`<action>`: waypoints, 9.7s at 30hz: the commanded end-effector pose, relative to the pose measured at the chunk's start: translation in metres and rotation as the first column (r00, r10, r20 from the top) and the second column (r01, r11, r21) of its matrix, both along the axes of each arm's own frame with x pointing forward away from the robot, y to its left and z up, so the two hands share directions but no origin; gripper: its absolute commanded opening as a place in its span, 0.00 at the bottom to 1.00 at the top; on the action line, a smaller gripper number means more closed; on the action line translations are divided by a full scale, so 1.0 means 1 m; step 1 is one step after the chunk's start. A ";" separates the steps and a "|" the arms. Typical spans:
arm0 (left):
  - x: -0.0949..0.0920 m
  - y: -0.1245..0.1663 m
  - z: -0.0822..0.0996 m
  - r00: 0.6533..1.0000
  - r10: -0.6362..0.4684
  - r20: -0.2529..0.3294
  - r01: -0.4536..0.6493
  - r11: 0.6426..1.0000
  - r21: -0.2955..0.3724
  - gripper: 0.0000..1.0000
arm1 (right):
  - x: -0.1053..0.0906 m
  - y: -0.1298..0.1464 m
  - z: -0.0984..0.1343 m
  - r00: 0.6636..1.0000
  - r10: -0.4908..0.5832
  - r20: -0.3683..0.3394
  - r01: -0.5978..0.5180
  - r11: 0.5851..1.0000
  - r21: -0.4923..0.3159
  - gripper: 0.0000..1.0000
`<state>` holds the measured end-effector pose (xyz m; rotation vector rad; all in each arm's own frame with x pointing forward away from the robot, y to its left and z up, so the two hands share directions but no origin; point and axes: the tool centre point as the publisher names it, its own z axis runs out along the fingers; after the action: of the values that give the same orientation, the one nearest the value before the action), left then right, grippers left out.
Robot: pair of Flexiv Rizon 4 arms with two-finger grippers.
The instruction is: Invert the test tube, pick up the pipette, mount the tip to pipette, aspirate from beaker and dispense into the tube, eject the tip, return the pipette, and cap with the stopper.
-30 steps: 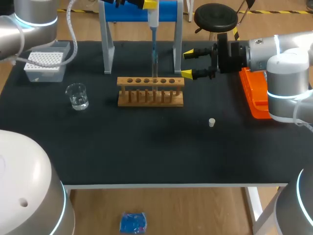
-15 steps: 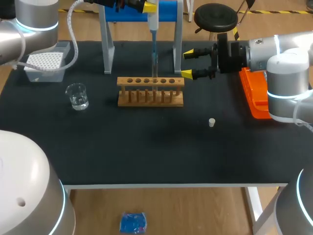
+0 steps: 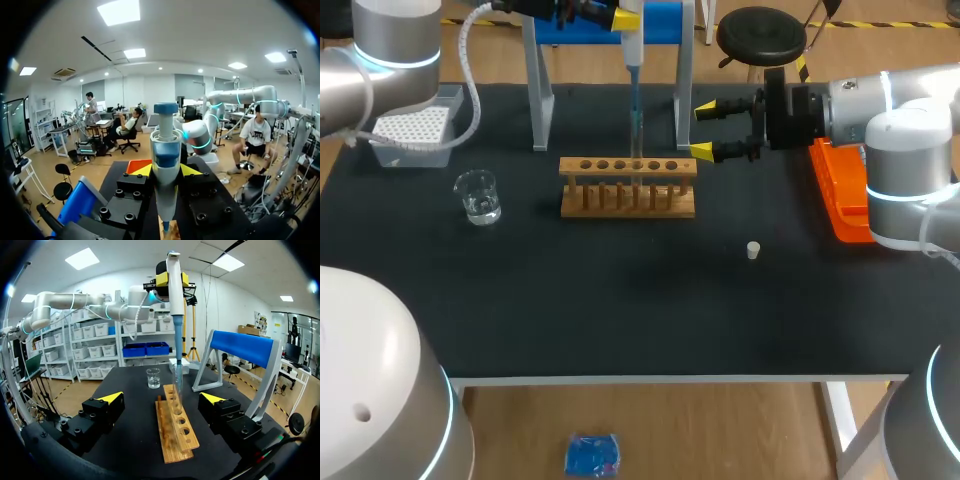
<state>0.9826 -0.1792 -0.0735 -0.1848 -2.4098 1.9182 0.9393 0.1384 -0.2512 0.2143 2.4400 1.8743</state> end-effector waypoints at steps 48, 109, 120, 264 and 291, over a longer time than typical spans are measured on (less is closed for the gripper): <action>-0.002 0.000 -0.007 1.000 0.016 -0.019 -0.016 1.000 0.007 0.00 | -0.012 -0.008 0.030 1.000 -0.025 0.015 0.025 1.000 -0.010 1.00; -0.002 0.000 -0.007 1.000 0.016 -0.019 -0.016 1.000 0.007 0.00 | 0.015 0.028 0.248 0.973 -0.229 0.044 0.232 0.968 -0.094 1.00; -0.002 0.000 -0.007 1.000 0.016 -0.019 -0.016 1.000 0.007 0.00 | 0.012 0.047 0.265 0.969 -0.246 0.017 0.246 0.962 -0.118 0.19; -0.002 0.000 -0.007 1.000 0.016 -0.019 -0.016 1.000 0.007 0.00 | -0.009 0.036 0.265 0.964 -0.266 -0.026 0.260 0.956 -0.140 1.00; -0.002 0.000 -0.007 1.000 0.016 -0.019 -0.016 1.000 0.007 0.00 | -0.076 -0.020 0.102 0.993 -0.115 -0.020 0.113 0.990 -0.089 1.00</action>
<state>0.9816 -0.1792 -0.0814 -0.1502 -2.4088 1.9086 0.8633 0.1195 -0.1278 0.3761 2.5271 1.6416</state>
